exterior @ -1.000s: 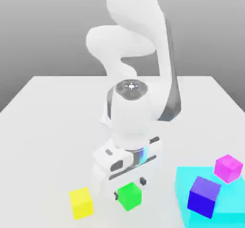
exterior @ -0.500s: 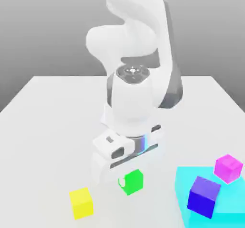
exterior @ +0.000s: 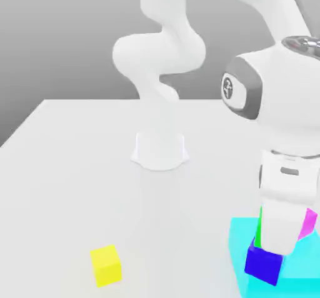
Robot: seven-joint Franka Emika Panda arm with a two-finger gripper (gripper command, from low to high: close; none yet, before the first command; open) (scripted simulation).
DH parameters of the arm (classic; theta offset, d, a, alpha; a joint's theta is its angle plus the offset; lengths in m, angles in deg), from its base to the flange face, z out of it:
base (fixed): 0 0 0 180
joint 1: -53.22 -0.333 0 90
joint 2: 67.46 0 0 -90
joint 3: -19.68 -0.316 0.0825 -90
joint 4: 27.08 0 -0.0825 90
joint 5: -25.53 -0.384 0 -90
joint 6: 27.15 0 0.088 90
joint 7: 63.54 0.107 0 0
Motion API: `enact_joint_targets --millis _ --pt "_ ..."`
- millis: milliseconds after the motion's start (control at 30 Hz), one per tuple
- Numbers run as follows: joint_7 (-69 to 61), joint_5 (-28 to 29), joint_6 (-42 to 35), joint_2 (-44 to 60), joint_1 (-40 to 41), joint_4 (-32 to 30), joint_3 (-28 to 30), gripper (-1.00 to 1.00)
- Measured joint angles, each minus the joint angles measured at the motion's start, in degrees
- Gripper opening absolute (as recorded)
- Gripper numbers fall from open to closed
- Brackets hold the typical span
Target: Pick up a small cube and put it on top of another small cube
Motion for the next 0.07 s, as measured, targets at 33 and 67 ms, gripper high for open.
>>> enact_joint_targets --millis 33,67 --pt "0.0 0.0 0.0 0.0 0.0 0.0 0.0 1.0" --pt "0.0 0.0 0.0 0.0 0.0 0.0 0.0 1.0"
